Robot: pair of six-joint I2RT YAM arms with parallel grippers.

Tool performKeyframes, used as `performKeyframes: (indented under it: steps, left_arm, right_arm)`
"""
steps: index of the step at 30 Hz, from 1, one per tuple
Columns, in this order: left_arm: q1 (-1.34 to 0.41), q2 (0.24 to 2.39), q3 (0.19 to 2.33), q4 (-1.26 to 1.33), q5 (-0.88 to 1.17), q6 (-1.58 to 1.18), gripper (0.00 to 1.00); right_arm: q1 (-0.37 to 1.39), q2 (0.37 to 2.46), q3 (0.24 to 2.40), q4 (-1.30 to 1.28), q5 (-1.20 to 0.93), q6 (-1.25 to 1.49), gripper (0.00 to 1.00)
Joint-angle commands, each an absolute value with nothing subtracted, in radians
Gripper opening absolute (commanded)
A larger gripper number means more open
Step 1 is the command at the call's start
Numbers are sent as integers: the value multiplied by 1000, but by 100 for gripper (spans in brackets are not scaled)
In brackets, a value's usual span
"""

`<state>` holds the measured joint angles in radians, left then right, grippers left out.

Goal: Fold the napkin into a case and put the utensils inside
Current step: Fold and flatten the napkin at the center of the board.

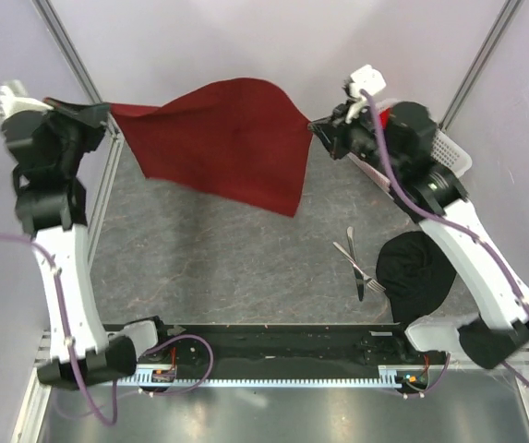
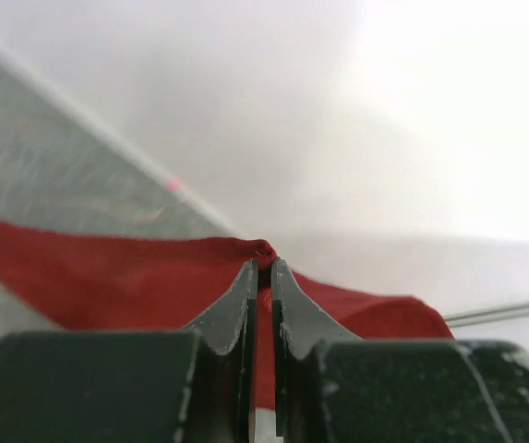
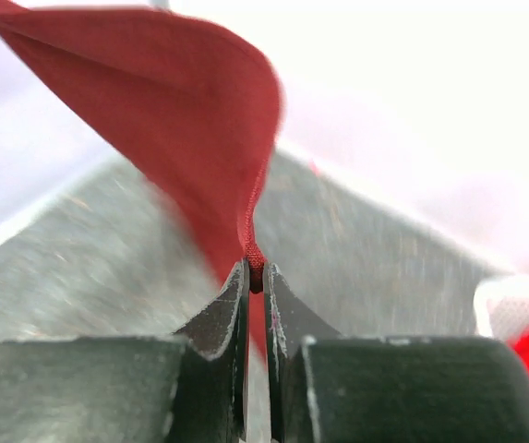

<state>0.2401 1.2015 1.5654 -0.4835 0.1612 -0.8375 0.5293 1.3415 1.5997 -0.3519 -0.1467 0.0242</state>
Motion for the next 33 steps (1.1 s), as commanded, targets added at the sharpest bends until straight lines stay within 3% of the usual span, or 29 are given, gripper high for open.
performKeyframes:
  steps: [1, 9, 15, 21, 33]
  left_arm:
    - [244, 1060, 1732, -506, 143, -781, 2]
    - [244, 807, 1801, -558, 5, -831, 2]
    - [242, 765, 1827, -589, -77, -841, 2]
    - [242, 817, 1640, -535, -45, -870, 2]
    - [235, 1242, 1299, -312, 60, -862, 2]
  right_arm:
    - [532, 1198, 1601, -256, -300, -32, 0]
    - [535, 935, 1534, -201, -526, -63, 0]
    - [537, 838, 1444, -97, -508, -18, 0]
    - [537, 972, 1401, -114, -321, -14, 0]
    - [483, 1322, 1166, 76, -117, -43, 0]
